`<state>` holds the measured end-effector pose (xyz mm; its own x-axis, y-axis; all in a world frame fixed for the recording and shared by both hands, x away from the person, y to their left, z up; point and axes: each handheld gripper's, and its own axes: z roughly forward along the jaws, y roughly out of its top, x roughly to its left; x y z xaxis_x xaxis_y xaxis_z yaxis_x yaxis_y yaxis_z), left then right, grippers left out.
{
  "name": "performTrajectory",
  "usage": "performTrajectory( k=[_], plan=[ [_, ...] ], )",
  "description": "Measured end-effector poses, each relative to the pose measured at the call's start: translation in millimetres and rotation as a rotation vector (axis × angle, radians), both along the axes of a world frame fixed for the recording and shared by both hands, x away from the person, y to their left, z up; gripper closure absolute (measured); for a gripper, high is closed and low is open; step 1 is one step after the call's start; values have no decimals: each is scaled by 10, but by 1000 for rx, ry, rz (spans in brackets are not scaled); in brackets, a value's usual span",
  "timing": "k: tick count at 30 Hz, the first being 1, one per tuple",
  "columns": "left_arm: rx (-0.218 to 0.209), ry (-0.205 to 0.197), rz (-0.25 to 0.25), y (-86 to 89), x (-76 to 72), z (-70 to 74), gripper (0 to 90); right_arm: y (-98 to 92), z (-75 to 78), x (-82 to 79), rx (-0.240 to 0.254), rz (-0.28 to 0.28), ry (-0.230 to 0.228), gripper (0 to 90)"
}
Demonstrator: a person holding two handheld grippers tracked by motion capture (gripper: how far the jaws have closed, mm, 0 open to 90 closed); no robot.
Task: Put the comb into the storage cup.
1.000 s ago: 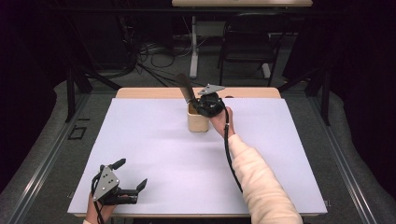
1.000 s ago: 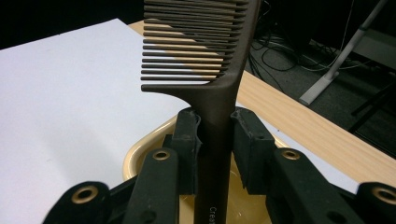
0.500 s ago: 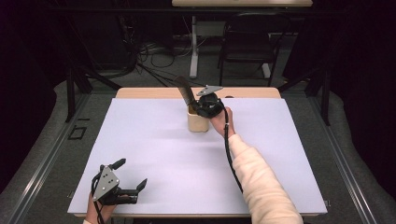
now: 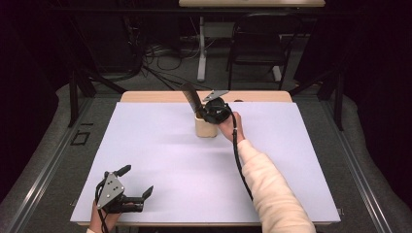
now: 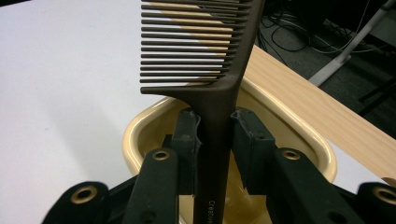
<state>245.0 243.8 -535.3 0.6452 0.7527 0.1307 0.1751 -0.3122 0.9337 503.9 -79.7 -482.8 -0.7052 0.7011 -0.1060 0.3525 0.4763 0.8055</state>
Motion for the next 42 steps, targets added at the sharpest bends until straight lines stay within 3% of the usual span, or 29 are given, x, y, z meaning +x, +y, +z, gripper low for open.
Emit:
performTrajectory(
  k=[25, 34, 42],
  plan=[
    [5, 3, -2, -2, 1, 0, 4, 4, -18, 9, -39, -5, 15, 703],
    [3, 1, -2, -4, 0, 0, 4, -35, 78, -31, -22, -26, -3, 465],
    [5, 2, -2, -5, 1, 1, 4, -116, 177, -75, 29, -30, 7, 411]
  ],
)
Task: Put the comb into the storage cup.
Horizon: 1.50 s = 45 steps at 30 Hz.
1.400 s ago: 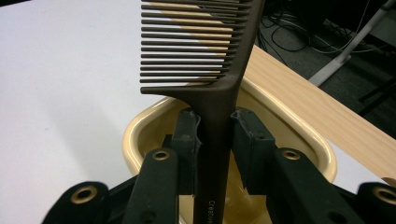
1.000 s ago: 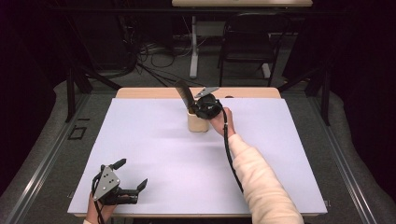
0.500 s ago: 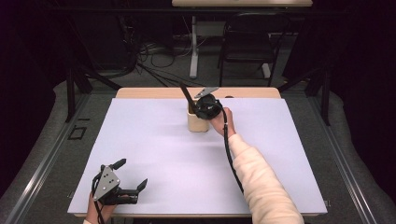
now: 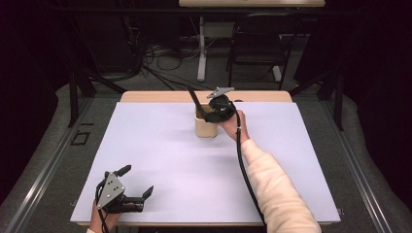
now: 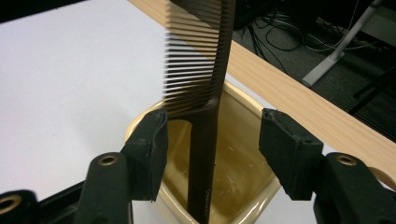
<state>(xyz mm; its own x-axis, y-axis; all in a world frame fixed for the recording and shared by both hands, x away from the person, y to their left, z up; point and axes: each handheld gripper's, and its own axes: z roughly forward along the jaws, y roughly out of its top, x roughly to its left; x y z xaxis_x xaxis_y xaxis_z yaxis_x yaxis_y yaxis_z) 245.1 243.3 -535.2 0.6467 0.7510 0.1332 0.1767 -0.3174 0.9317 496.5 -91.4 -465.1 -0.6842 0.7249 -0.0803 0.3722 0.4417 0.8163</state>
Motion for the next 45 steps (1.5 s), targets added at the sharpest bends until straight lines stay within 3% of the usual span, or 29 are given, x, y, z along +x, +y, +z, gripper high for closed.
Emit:
performTrajectory(
  k=[11, 19, 26, 45],
  plan=[
    [-2, -2, 2, 3, -4, 3, 3, -25, 100, -97, 18, 48, 57, 276],
    [-3, -2, 1, 1, -6, 5, 3, -110, 204, -229, 41, 71, 51, 156],
    [0, -1, 1, -9, -7, 5, 3, -188, 264, -396, 28, 101, 58, 91],
    [2, 1, 1, -18, -1, 2, 3, -586, 162, -766, 24, 110, 100, 0]
  ],
)
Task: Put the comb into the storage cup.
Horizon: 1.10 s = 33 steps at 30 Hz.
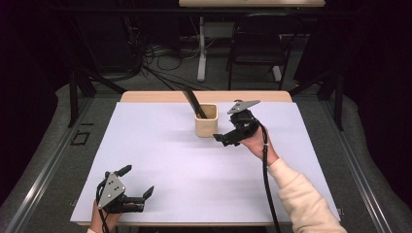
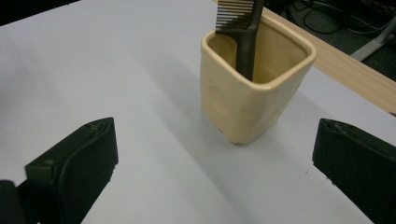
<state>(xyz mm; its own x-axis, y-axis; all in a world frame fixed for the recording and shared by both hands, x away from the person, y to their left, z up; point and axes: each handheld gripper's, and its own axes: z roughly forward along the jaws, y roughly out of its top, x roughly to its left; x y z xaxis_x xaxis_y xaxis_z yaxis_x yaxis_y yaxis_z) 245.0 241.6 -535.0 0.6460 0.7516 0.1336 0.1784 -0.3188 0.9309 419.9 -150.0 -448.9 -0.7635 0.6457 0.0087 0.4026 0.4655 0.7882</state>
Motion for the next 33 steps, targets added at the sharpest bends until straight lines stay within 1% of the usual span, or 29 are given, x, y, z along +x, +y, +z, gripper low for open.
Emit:
performTrajectory(
  k=[11, 14, 15, 18, 21, 28, 33],
  plan=[
    [2, 0, 2, -8, 0, 0, 3, -220, -136, -260, -1, 5, 13, 0],
    [1, 0, 3, -7, 0, 0, 3, -268, -158, -320, -12, 7, 20, 0],
    [1, -1, 2, -8, 1, -1, 3, -283, -169, -336, -12, 9, 14, 0],
    [0, -1, 2, -9, -2, 0, 3, -329, -194, -407, -13, 3, 22, 0],
    [0, 0, 4, -6, -2, 1, 3, -371, -212, -468, -17, 0, 12, 0],
    [2, 1, 4, -7, -1, 0, 3, -466, -280, -602, -25, -6, 15, 0],
    [1, 1, 2, -10, 0, -2, 3, -530, -352, -690, -20, -17, 30, 0]
  ],
)
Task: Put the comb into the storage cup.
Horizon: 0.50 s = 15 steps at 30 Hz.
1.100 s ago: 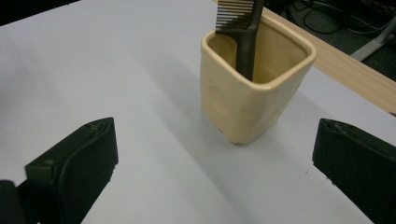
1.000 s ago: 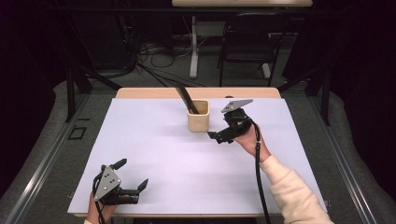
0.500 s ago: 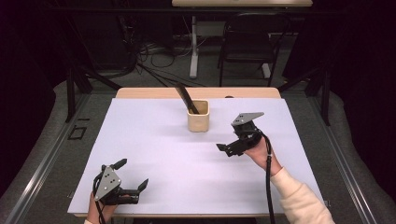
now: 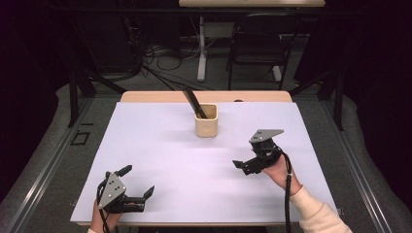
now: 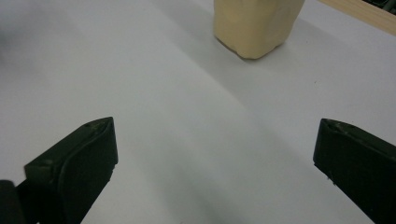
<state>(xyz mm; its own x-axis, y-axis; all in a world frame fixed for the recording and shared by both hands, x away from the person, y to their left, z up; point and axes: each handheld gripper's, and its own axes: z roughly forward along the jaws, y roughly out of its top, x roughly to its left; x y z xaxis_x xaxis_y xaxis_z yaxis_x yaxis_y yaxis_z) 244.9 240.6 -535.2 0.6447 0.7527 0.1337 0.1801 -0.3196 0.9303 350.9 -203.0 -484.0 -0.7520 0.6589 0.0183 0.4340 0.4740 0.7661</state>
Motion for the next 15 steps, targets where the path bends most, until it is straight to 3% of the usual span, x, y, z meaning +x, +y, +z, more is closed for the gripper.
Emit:
performTrajectory(
  k=[15],
  plan=[
    [2, 1, 1, -3, 0, -1, 3, -158, -189, -254, -9, -11, 11, 0]
  ],
)
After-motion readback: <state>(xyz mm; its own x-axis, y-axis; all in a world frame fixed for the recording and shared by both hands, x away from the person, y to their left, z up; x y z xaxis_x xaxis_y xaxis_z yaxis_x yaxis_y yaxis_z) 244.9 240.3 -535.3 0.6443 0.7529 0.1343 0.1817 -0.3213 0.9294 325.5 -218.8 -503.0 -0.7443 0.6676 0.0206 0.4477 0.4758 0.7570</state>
